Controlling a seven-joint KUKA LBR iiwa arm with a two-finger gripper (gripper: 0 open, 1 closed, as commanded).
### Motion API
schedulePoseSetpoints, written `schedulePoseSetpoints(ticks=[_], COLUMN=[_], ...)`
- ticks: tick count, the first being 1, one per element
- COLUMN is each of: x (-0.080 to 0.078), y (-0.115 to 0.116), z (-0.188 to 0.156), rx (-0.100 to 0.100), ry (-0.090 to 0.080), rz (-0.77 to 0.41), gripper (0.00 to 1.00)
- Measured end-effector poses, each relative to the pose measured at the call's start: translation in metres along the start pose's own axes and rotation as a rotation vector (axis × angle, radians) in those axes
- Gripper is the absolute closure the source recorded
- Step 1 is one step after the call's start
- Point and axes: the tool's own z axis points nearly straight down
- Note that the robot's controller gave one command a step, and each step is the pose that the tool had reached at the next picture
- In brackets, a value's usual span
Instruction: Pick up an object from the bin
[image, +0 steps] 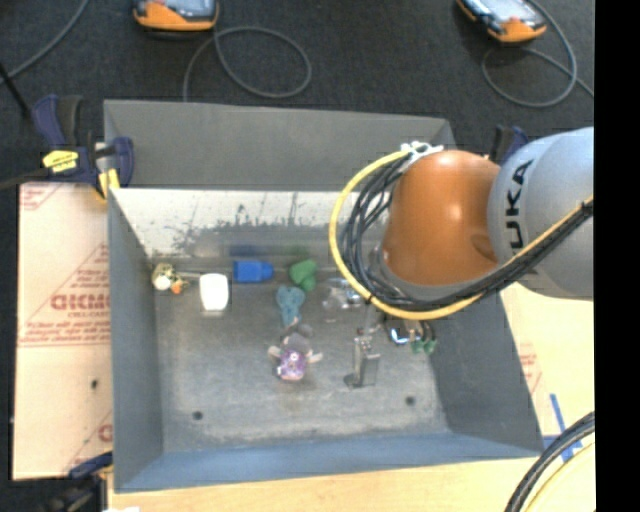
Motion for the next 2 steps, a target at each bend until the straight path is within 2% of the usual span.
schedulePoseSetpoints(ticks=[1,2], x=[-0.009,-0.009], y=[-0.004,0.003], z=[-0.012,-0.038], rx=[-0.002,0.001], ry=[0.016,-0.009], rz=[-0.045,-0.085], gripper=[0.0,0.0])
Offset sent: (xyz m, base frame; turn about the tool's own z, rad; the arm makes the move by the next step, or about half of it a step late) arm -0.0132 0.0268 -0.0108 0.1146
